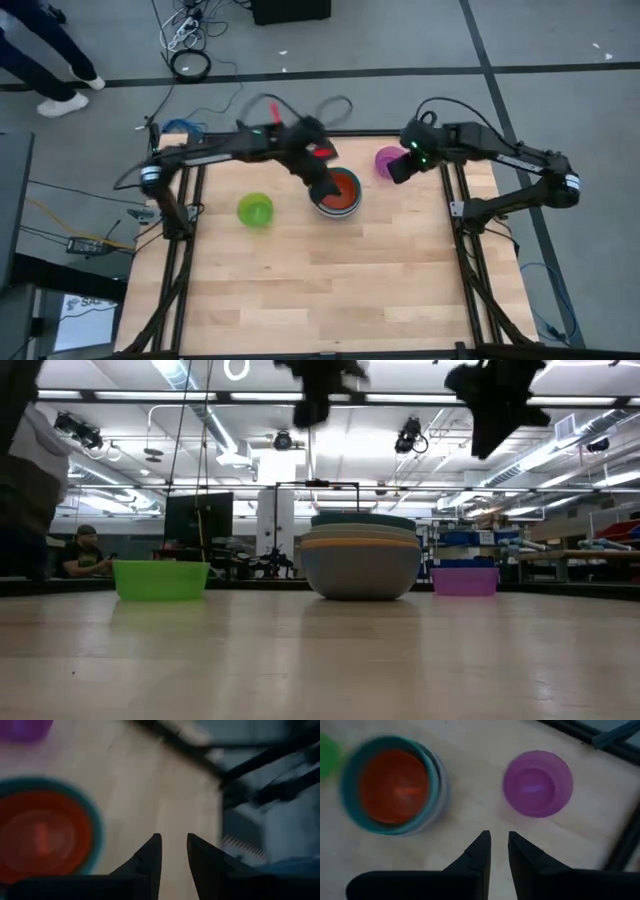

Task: Nest bowls inside each other
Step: Stack the purple bowl on top of the orange bowl, then stack the light green bowl on top of the purple bowl, then return to Home Position

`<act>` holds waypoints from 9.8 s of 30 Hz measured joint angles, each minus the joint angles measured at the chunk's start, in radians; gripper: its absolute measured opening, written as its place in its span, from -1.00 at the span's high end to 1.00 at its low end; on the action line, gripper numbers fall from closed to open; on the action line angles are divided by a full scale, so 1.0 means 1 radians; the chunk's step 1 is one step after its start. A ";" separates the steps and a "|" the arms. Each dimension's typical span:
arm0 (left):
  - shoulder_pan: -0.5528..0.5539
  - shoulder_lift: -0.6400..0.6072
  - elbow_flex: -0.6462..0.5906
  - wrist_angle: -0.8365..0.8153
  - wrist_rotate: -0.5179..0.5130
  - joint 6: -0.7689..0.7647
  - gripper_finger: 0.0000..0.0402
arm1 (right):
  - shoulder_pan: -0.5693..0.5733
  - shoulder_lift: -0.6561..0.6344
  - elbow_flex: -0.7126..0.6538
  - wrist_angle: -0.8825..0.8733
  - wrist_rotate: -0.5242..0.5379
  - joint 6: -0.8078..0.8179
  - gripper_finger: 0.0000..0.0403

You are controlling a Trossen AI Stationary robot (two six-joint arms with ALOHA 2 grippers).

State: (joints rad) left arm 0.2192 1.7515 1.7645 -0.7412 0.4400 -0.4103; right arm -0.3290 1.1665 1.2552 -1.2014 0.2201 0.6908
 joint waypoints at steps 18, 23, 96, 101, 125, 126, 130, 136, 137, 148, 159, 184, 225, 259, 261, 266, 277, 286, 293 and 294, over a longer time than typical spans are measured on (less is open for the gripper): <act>-0.064 -0.473 0.003 0.101 -0.405 -0.219 0.49 | -0.383 0.396 0.000 0.052 -0.392 -0.553 0.72; -0.077 -0.477 0.002 0.102 -0.410 -0.228 0.49 | -0.371 0.456 0.000 0.080 -0.337 -0.603 0.72; -0.036 -0.280 0.000 -0.580 -0.872 0.014 0.49 | 0.068 0.441 0.261 0.451 -0.395 -0.360 1.00; -0.036 -0.283 0.000 -0.677 -0.873 -0.023 0.49 | 0.068 0.553 0.330 0.323 -0.419 -0.342 0.99; -0.035 -0.373 -0.002 -0.797 -0.918 0.009 0.49 | 0.115 0.505 0.476 0.118 -0.332 -0.212 0.47; -0.036 -0.372 -0.002 -0.796 -0.918 0.014 0.49 | 0.121 0.495 0.476 0.133 -0.310 -0.205 0.47; -0.036 -0.372 -0.002 -0.803 -0.918 0.051 0.49 | 0.140 0.468 0.476 0.131 -0.248 -0.150 0.49; 0.003 -0.359 -0.003 -0.809 -0.909 0.177 0.50 | 0.167 0.359 0.476 0.120 -0.127 -0.041 0.50; 0.014 -0.352 -0.003 -0.809 -0.886 0.209 0.51 | 0.173 0.334 0.476 0.118 -0.103 -0.024 0.50; 0.069 -0.330 -0.380 -0.693 -0.491 0.354 0.72 | 0.230 0.078 0.476 -0.005 0.120 0.165 0.50; -0.018 -0.327 -0.662 -0.508 -0.090 0.474 0.60 | 0.258 0.093 0.475 -0.018 0.179 0.186 0.50; -0.026 -0.322 -0.803 -0.261 -0.202 0.490 0.48 | 0.267 0.234 0.475 0.128 0.073 0.163 0.50; -0.009 -0.121 -0.853 -0.093 -0.227 0.352 0.93 | 0.270 0.234 0.475 0.132 0.046 0.224 0.50; 0.027 0.116 -0.130 0.085 -0.053 0.189 0.98 | 0.308 0.156 0.475 0.112 0.195 0.324 0.56; 0.027 0.137 -0.130 0.076 -0.048 0.165 0.95 | 0.314 0.141 0.475 0.110 0.210 0.328 0.56; 0.027 0.138 -0.129 0.101 -0.041 0.125 0.83 | 0.321 0.123 0.475 0.107 0.223 0.328 0.56; 0.026 0.138 -0.129 0.112 0.006 0.032 0.65 | 0.321 0.123 0.475 0.104 0.225 0.314 0.56; 0.026 0.129 -0.131 0.116 0.107 -0.013 0.64 | 0.321 0.124 0.475 0.097 0.225 0.310 0.56; 0.038 -0.018 -0.131 0.342 0.193 -0.144 0.64 | 0.320 0.124 0.475 0.043 0.256 0.270 0.56; 0.046 -0.046 -0.131 0.369 0.177 -0.149 0.64 | 0.320 0.124 0.475 0.043 0.258 0.254 0.56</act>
State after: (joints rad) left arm 0.2652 1.7056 1.6337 -0.3720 0.6170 -0.5592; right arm -0.0095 1.2906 1.7302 -1.1580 0.4781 0.9446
